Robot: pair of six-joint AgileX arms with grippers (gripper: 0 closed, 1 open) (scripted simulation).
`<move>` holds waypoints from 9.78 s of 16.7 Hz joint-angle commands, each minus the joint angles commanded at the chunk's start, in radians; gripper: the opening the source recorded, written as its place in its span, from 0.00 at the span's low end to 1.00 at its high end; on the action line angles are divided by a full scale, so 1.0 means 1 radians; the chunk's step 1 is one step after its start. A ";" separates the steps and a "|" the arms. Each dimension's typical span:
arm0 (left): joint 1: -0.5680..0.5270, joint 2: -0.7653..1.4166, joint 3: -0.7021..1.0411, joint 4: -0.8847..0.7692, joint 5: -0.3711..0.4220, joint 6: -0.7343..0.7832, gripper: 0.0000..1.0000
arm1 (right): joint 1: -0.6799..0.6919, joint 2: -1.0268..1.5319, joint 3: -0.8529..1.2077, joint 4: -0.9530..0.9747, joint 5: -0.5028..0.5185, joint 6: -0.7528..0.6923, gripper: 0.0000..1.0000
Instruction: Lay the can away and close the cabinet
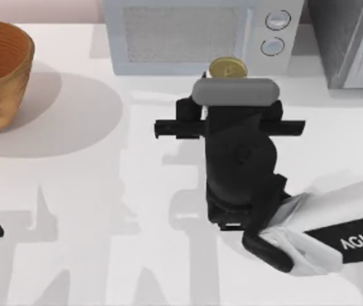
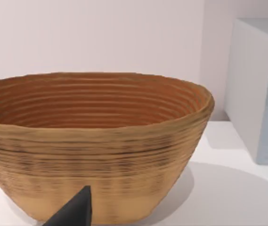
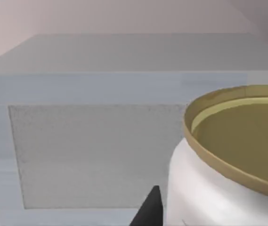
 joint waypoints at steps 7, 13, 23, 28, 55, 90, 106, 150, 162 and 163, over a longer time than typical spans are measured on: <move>0.000 0.000 0.000 0.000 0.000 0.000 1.00 | -0.030 -0.032 -0.025 -0.031 -0.032 0.000 0.00; 0.000 0.000 0.000 0.000 0.000 0.000 1.00 | -0.279 -0.374 -0.224 -0.265 -0.356 -0.027 0.00; 0.000 0.000 0.000 0.000 0.000 0.000 1.00 | -0.758 -1.524 -0.529 -0.709 -0.868 -0.049 0.00; 0.000 0.000 0.000 0.000 0.000 0.000 1.00 | -0.875 -1.846 -0.757 -0.974 -0.933 -0.030 0.00; 0.000 0.000 0.000 0.000 0.000 0.000 1.00 | -0.771 -0.916 0.453 -1.378 -0.795 -0.010 0.00; 0.000 0.000 0.000 0.000 0.000 0.000 1.00 | -0.815 0.165 1.909 -1.737 -0.821 -0.002 0.00; 0.000 0.000 0.000 0.000 0.000 0.000 1.00 | -0.815 0.165 1.909 -1.737 -0.821 -0.002 0.98; 0.000 0.000 0.000 0.000 0.000 0.000 1.00 | -0.912 -1.918 -0.844 -1.063 -0.942 -0.019 1.00; 0.000 0.000 0.000 0.000 0.000 0.000 1.00 | -1.184 -1.533 -0.741 -0.740 -1.214 -0.015 1.00; 0.000 0.000 0.000 0.000 0.000 0.000 1.00 | -1.240 -1.441 -0.722 -0.673 -1.269 -0.014 1.00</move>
